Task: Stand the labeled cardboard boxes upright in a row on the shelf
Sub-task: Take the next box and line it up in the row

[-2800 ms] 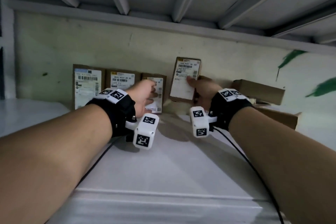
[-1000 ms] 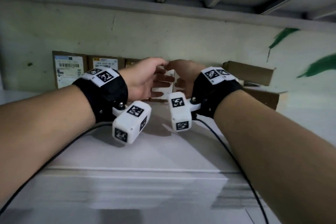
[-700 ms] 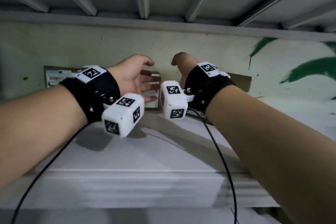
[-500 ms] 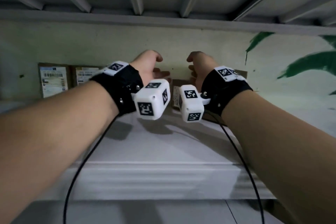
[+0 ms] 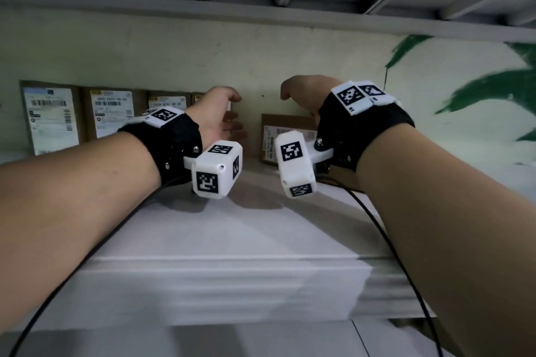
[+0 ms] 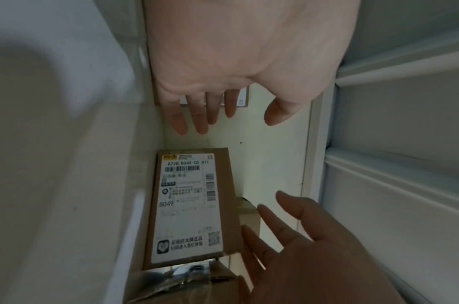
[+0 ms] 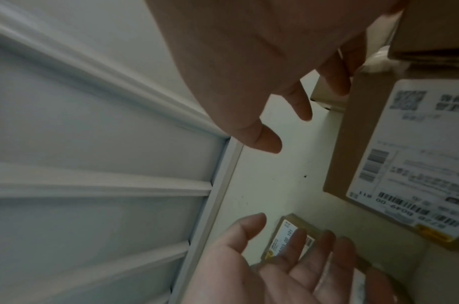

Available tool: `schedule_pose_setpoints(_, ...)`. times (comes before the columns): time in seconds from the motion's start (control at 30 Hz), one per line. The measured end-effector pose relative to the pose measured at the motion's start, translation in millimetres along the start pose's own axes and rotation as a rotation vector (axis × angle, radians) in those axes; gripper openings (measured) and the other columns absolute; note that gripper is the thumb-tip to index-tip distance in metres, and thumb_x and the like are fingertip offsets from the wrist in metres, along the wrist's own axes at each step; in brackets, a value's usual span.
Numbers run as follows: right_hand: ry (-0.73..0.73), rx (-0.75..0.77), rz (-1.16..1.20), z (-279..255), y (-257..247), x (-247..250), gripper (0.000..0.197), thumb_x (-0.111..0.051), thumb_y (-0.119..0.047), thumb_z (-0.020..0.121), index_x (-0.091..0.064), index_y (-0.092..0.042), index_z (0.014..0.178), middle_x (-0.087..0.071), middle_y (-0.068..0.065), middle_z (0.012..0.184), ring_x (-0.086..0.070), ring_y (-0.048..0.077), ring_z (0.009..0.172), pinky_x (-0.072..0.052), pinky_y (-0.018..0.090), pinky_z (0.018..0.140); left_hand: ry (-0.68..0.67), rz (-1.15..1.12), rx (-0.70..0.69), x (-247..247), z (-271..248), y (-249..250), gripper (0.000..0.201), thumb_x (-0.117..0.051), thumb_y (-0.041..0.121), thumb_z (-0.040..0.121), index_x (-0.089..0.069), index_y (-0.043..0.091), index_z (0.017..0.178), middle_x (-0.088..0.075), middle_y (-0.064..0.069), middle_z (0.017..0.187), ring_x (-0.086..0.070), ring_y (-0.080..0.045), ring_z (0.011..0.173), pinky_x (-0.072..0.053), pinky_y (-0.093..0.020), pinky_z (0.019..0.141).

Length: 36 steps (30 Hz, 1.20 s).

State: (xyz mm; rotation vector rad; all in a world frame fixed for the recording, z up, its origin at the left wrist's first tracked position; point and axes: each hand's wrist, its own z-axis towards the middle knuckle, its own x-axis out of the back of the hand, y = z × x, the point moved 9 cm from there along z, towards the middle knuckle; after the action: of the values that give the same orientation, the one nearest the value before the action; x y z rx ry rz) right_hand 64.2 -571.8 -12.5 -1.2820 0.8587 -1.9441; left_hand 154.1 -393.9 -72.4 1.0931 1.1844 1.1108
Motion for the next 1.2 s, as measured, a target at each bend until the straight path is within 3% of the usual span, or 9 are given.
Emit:
schedule_pose_setpoints(0.1, 0.028, 0.046, -0.075, -1, -8, -2, 0.038, -0.053, -0.029, 0.101, -0.055, -0.013, 0.135, -0.059, 0.012, 0.129, -0.058, 0.03, 0.115, -0.046, 0.028, 0.075, -0.029, 0.011, 0.032, -4, 2, -4, 0.039, -0.066, 0.039, 0.084, -0.054, 0.014, 0.112, -0.056, -0.011, 0.114, -0.062, -0.034, 0.091, -0.056, -0.045, 0.086)
schedule_pose_setpoints(0.17, 0.086, 0.03, -0.051, -3, -11, 2, 0.029, -0.054, -0.033, 0.1, -0.056, -0.011, 0.119, -0.059, 0.008, 0.094, -0.059, 0.026, 0.084, -0.049, 0.028, 0.069, -0.047, 0.019, 0.037, -4, 1, -7, 0.041, -0.066, 0.039, 0.083, -0.054, 0.015, 0.113, -0.054, -0.01, 0.114, -0.059, -0.033, 0.092, -0.053, -0.043, 0.082)
schedule_pose_setpoints(0.23, 0.122, 0.012, 0.003, -2, -9, 5, 0.035, -0.06, -0.033, 0.094, -0.055, -0.007, 0.118, -0.051, 0.006, 0.083, -0.061, 0.027, 0.086, -0.058, 0.035, 0.081, -0.052, 0.014, 0.02, -2, 1, -8, 0.048, -0.067, 0.039, 0.082, -0.056, 0.016, 0.122, -0.052, -0.01, 0.115, -0.057, -0.031, 0.096, -0.053, -0.044, 0.081)
schedule_pose_setpoints(0.33, 0.118, -0.007, 0.004, 0, -5, 2, 0.03, -0.061, -0.033, 0.093, -0.05, -0.01, 0.11, -0.05, 0.007, 0.083, -0.06, 0.029, 0.091, -0.054, 0.041, 0.094, -0.038, 0.0, -0.008, 6, 1, -8, 0.061, -0.066, 0.039, 0.085, -0.056, 0.015, 0.14, -0.058, -0.01, 0.12, -0.059, -0.032, 0.101, -0.053, -0.05, 0.094)
schedule_pose_setpoints(0.53, 0.062, 0.029, -0.209, 4, -3, -7, 0.027, -0.06, -0.035, 0.095, -0.05, -0.014, 0.107, -0.053, 0.006, 0.086, -0.051, 0.02, 0.069, -0.043, 0.028, 0.061, -0.048, 0.011, -0.013, 6, -6, -9, 0.056, -0.064, 0.038, 0.086, -0.055, 0.023, 0.14, -0.055, -0.013, 0.149, -0.062, -0.034, 0.119, -0.051, -0.056, 0.099)
schedule_pose_setpoints(0.77, -0.013, 0.064, -0.281, 16, 6, -24, 0.033, -0.076, -0.041, 0.081, -0.056, -0.02, 0.095, -0.057, -0.002, 0.091, -0.053, 0.015, 0.071, -0.037, 0.021, 0.052, -0.149, 0.118, 0.061, -7, -14, -18, 0.016, -0.054, 0.025, 0.103, -0.051, 0.012, 0.094, -0.067, -0.013, 0.096, -0.067, -0.031, 0.079, -0.055, -0.04, 0.075)
schedule_pose_setpoints(0.87, 0.018, 0.042, -0.361, 13, 5, -22, 0.053, -0.076, -0.06, 0.07, -0.061, -0.014, 0.09, -0.068, 0.0, 0.086, -0.065, 0.018, 0.07, -0.046, 0.024, 0.057, -0.169, 0.116, 0.056, -7, -19, -18, 0.016, -0.05, 0.017, 0.105, -0.056, 0.012, 0.091, -0.075, -0.013, 0.102, -0.072, -0.03, 0.081, -0.058, -0.04, 0.076)
schedule_pose_setpoints(1.03, 0.113, 0.074, -0.424, 11, 1, -18, 0.081, -0.079, -0.068, 0.034, -0.052, -0.03, 0.1, -0.066, -0.002, 0.1, -0.068, 0.024, 0.089, -0.058, 0.038, 0.088, -0.196, 0.056, 0.01, -10, -23, -16, 0.017, -0.046, 0.013, 0.102, -0.062, 0.013, 0.106, -0.079, -0.009, 0.108, -0.072, -0.029, 0.106, -0.051, -0.047, 0.111)
schedule_pose_setpoints(1.2, 0.269, 0.12, -0.179, 2, -6, 1, 0.082, -0.07, -0.064, 0.04, -0.057, -0.03, 0.112, -0.063, 0.003, 0.109, -0.067, 0.027, 0.089, -0.059, 0.039, 0.082, -0.144, -0.094, -0.122, -10, -25, 1, 0.018, -0.043, 0.011, 0.105, -0.06, 0.018, 0.107, -0.081, -0.006, 0.102, -0.077, -0.022, 0.096, -0.055, -0.037, 0.091)
